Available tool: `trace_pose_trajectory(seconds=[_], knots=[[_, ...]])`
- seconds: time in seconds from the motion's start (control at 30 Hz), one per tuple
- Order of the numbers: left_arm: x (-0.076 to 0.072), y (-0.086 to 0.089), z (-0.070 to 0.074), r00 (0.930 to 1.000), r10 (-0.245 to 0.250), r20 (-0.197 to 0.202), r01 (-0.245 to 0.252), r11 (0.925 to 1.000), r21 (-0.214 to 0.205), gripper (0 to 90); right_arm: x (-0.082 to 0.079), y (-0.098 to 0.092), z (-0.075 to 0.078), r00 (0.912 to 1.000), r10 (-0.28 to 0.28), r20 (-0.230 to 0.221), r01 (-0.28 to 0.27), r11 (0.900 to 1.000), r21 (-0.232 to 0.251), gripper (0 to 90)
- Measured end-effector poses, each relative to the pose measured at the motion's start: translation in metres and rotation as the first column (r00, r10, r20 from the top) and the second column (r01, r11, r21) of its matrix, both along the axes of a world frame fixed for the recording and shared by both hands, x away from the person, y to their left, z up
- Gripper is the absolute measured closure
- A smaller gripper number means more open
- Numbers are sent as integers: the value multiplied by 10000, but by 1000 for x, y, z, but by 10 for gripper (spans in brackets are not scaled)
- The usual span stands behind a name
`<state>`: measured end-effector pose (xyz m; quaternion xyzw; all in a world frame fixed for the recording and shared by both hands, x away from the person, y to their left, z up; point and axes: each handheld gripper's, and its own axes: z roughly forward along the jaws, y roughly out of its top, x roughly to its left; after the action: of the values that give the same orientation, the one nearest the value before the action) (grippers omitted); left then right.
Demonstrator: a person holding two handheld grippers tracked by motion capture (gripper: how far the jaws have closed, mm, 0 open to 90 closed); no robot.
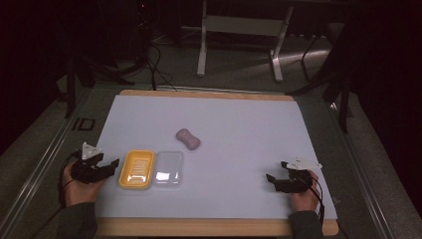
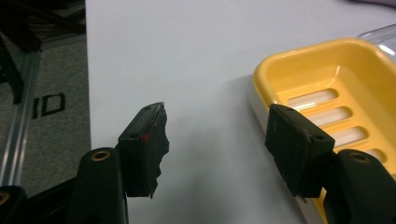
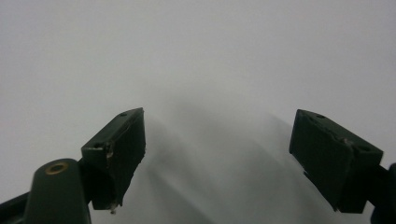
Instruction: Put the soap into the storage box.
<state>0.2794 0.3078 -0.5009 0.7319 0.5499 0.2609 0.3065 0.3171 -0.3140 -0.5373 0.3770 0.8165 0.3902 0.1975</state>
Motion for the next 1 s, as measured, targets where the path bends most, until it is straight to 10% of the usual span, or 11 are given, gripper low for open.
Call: trace_pose_trajectory(seconds=[0.73,1.0], knots=[[-2,-14,7,9968,-802,31,802,9968,32,420,-8,1,1,9973,155,719,-146,9998,-126,186],[4,-25,14,9843,-1752,-211,1758,9839,306,452,-9,2,1,9970,154,759,-142,9998,-165,186]])
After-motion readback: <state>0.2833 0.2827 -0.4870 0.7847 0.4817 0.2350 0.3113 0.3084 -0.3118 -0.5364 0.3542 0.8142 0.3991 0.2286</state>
